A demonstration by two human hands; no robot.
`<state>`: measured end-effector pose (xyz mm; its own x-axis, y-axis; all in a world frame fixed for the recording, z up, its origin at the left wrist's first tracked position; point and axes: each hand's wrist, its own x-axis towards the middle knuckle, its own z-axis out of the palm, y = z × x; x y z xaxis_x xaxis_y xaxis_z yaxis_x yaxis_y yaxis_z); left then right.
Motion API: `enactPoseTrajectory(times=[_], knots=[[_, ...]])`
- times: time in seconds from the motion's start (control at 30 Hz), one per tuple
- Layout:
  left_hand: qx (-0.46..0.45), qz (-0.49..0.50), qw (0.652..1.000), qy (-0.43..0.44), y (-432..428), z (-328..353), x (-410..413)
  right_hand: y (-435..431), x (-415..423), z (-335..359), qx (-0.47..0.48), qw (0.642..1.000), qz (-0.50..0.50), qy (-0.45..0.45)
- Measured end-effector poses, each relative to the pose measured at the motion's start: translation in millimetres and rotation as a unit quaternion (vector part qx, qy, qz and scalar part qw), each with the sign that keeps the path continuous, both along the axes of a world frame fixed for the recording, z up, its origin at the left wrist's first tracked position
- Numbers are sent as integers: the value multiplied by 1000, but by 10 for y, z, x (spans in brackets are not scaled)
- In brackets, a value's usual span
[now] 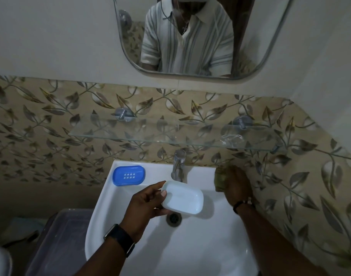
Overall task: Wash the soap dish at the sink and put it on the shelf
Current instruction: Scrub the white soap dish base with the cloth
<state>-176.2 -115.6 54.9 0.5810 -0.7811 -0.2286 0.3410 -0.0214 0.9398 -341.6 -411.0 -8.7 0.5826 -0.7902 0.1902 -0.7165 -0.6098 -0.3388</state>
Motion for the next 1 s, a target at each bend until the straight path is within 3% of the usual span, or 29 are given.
enactPoseTrajectory(times=[0.07,0.2,0.5,0.63,0.87,1.0], knots=[[-4,3,1000,6,-55,-15,-20,57,-37,-137,-35,997,75,7],[-9,10,1000,18,-126,-56,-41,93,-45,-369,-3,979,74,188],[-18,11,999,28,-148,-106,24,127,-39,-325,21,975,70,212],[-26,5,999,33,-116,-77,42,141,-50,-221,65,983,59,162],[-30,7,999,43,58,-68,60,450,89,289,-49,995,-28,-84],[-43,15,997,60,275,-98,104,695,204,401,-112,985,7,-134]])
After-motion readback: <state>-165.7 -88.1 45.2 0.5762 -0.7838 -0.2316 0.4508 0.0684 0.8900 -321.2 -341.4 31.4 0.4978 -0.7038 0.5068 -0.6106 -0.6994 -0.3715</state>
